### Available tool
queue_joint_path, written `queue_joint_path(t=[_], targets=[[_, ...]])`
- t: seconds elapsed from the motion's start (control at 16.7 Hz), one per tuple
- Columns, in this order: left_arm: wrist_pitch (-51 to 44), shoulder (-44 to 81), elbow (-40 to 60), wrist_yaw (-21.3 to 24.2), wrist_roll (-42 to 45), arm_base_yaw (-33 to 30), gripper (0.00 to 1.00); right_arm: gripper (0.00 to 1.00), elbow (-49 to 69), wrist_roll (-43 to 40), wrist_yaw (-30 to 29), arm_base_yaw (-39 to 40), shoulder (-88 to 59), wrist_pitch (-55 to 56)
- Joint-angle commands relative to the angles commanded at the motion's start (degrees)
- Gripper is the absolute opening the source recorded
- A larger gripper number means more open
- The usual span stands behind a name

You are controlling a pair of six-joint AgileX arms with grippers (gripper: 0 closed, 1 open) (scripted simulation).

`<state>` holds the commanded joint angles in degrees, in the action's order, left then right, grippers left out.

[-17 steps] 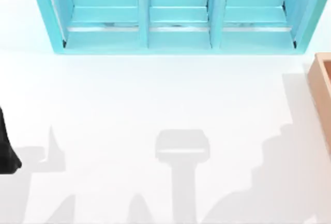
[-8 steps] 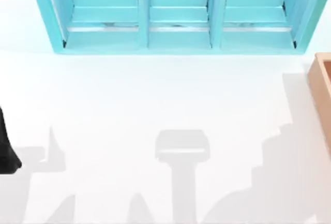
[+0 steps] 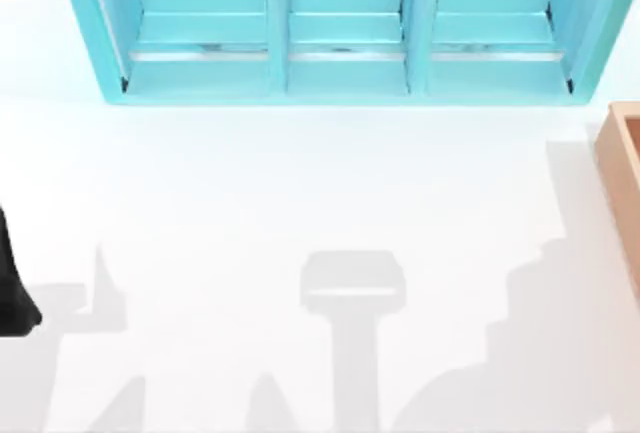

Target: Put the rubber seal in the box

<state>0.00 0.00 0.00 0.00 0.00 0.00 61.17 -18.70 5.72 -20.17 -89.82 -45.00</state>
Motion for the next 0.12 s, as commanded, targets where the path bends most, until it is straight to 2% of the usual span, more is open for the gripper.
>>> queue_joint_path(t=[0.12], targets=[[0.00,0.00,0.00,0.00,0.00,0.00,1.00,1.00,0.00,0.00,0.00,0.00,0.00,0.00]])
